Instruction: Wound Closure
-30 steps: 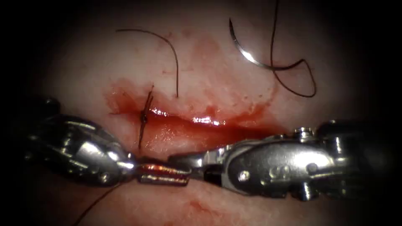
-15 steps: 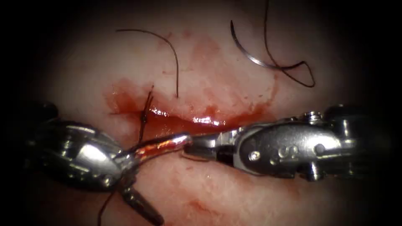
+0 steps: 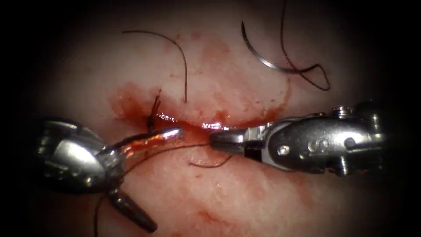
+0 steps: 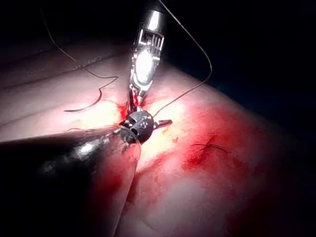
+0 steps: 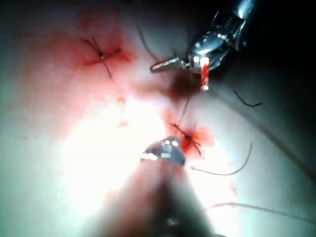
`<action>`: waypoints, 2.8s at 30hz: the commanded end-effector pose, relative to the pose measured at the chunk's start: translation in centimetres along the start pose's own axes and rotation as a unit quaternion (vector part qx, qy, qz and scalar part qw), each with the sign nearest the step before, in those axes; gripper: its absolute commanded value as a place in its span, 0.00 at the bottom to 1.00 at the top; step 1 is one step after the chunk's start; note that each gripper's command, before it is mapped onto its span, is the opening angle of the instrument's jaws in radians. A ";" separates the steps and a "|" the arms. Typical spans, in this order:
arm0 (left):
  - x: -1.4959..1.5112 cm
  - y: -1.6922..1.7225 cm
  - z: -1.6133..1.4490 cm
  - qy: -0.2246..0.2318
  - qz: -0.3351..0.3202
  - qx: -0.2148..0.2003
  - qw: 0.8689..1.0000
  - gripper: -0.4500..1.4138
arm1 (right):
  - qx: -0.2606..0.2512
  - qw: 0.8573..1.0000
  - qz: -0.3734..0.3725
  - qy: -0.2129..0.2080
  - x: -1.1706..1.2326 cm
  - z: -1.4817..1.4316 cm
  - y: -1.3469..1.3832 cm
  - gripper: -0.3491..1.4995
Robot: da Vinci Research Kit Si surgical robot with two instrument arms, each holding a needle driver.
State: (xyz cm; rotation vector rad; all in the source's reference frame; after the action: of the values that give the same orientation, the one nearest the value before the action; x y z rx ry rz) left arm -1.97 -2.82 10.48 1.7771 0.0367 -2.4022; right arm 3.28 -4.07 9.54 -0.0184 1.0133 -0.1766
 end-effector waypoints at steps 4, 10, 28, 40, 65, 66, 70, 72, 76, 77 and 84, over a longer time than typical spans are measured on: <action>0.04 -0.09 -0.04 -0.019 -0.014 0.022 0.999 0.90 | 0.001 1.000 0.002 -0.008 -0.09 0.16 0.01 0.00; 0.31 -0.15 -0.20 -0.037 -0.036 0.039 0.998 0.86 | 0.010 0.999 0.004 -0.034 -0.13 0.26 0.04 0.00; 0.52 -0.02 -0.41 -0.071 0.012 0.044 0.996 0.68 | 0.011 0.996 0.072 -0.043 -0.35 0.24 0.18 0.00; 0.55 0.04 -0.51 -0.090 0.034 0.054 0.994 0.59 | 0.008 0.996 0.075 -0.044 -0.35 0.24 0.18 0.00; 0.36 0.03 -0.70 -0.081 0.099 0.064 0.990 0.00 | -0.010 0.994 0.110 -0.012 -0.19 0.06 0.16 0.12; 0.33 0.01 -0.71 -0.080 0.102 0.066 0.989 0.00 | -0.012 0.993 0.120 -0.007 -0.16 0.02 0.17 0.25; 0.06 -0.17 -0.76 -0.087 0.106 0.088 0.987 0.00 | -0.014 0.988 0.154 0.012 0.03 -0.20 0.17 0.66; -0.10 -0.27 -0.79 -0.088 0.108 0.102 0.985 0.00 | -0.017 0.985 0.171 0.023 0.15 -0.27 0.17 0.76; -0.19 -0.34 -0.80 -0.083 0.111 0.112 0.984 0.00 | -0.007 0.981 0.188 0.034 0.26 -0.32 0.17 0.79; -0.19 -0.34 -0.80 -0.083 0.111 0.112 0.984 0.00 | -0.007 0.981 0.188 0.034 0.26 -0.32 0.17 0.79; 0.04 -0.26 -0.73 -0.048 0.158 0.089 0.982 0.00 | -0.027 0.973 0.218 0.070 0.12 -0.27 0.63 0.00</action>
State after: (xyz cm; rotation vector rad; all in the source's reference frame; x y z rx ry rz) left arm -1.30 -2.50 10.13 1.5927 -0.4530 -2.2973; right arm 3.12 -3.48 9.18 0.1715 1.1381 0.2566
